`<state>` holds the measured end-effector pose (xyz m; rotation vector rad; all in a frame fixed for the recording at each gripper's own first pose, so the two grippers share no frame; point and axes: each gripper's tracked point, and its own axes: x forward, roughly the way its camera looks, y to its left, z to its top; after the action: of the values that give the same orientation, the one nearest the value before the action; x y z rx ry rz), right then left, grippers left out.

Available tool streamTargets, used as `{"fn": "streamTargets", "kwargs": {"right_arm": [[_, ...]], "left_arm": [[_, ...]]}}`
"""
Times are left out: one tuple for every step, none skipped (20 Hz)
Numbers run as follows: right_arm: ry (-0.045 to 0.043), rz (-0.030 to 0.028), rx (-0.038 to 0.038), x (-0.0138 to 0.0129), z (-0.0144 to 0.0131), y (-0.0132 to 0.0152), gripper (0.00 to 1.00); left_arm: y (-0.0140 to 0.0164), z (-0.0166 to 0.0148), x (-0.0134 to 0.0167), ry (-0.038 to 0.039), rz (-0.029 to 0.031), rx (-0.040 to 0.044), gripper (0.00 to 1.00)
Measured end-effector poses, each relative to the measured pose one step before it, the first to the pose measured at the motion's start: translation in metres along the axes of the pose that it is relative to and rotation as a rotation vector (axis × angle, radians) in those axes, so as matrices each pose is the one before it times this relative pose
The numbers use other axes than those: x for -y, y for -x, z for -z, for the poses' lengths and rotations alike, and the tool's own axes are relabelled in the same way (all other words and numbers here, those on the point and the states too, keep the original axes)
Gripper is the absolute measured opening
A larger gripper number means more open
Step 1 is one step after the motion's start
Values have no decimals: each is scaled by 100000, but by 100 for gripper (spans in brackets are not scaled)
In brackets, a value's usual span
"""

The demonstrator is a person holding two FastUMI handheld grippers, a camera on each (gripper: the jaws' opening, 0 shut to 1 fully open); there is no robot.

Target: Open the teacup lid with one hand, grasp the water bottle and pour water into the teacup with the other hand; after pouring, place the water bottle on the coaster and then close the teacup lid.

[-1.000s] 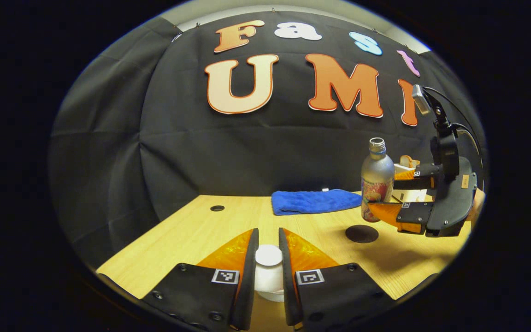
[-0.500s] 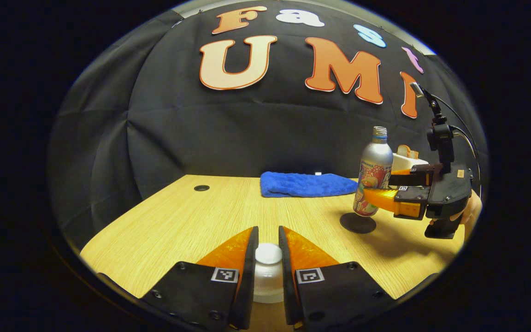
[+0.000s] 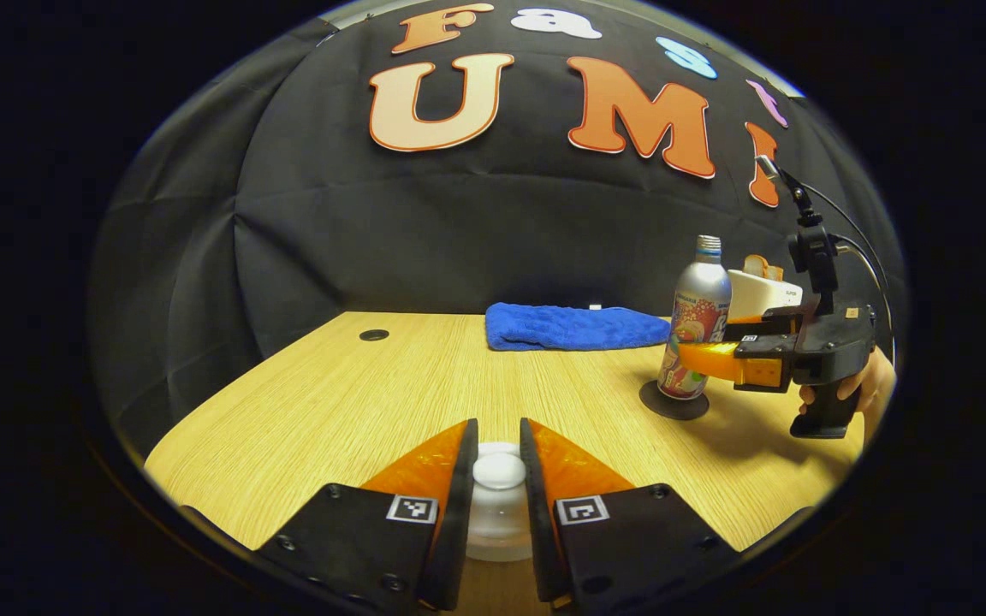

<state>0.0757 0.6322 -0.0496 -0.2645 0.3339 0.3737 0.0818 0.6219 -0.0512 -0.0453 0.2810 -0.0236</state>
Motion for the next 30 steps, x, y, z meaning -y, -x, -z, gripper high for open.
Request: {"fn": "streamTargets", "kwargs": {"right_arm": [[-1680,-51,-1015,118,337,-255,77],[-1532,-35,-995,125,290,-165,78],[-1530,-538,-1437,-96,403,-180,77],[-1833,-345,904,13,-50,-141,77],[-943,258,-862,6,230,-68,78],[-1176,288,91,115,27,92,77],[-602,178,111,-21,39,-29,78],[-496,400,445,180,11,136,78],[-415,130,-843,-13,164,5,78],[-72,22,-1006,-77,306,147,80],[-104,329,-221,-84,21,95,81],[80,-107,277,-20,51,360,84],[465,63,1376,-99,-291,481,84],[588,725,768,250,-38,602,85],[456,568,771,103,-42,713,86],[278,770,585,193,-135,877,90],[-50,569,1185,159,-265,878,92],[-108,388,1810,197,-383,994,94],[-301,535,2548,155,-795,1014,95],[-490,545,2847,332,-817,1042,97],[-318,544,3013,143,-956,1002,97],[40,964,2937,427,-865,936,97],[347,864,3035,321,-910,829,97],[112,916,2667,237,-806,806,97],[-92,635,2246,214,-735,780,97],[-262,554,2150,592,-301,-73,97],[-260,792,1854,274,-539,412,97],[-417,504,2055,196,-451,446,97],[-185,478,1621,71,-528,488,97],[269,326,1314,216,-378,515,97]], "left_arm": [[-1,-122,-65,109,-568,422,33],[54,-82,-63,249,-445,537,43],[-26,-238,-3,292,18,780,50],[138,-244,-112,148,-172,725,48],[40,-210,-105,-86,-251,605,52],[79,-78,-86,-160,-219,718,57],[-22,-264,-166,-158,-435,812,59],[187,-305,51,13,-338,1064,61],[180,-599,46,44,-467,1397,63],[227,-311,22,-181,-716,935,69],[149,-325,9,-227,-662,745,70],[14,-315,70,-321,-339,755,75],[-570,81,-81,98,-52,1304,77],[310,-716,136,153,-415,1508,87],[79,-712,39,137,-814,1837,86],[36,-621,55,-123,-531,1523,87],[144,-646,336,-278,-74,1252,91],[263,-635,392,-49,-212,1150,95],[121,-695,375,163,230,1396,96],[207,-799,502,107,-11,1424,93],[220,-661,340,100,-137,1243,98],[225,-820,371,140,331,1661,98],[328,-743,378,-77,-122,1357,98],[195,-757,387,69,190,1662,98],[191,-657,221,-168,-155,1151,98],[336,-672,321,-530,100,1469,98],[185,-680,71,-914,-718,1383,98],[233,-576,-16,-364,-240,1336,98],[744,-1441,361,696,477,1682,98],[155,-613,253,818,150,1487,100]]}}
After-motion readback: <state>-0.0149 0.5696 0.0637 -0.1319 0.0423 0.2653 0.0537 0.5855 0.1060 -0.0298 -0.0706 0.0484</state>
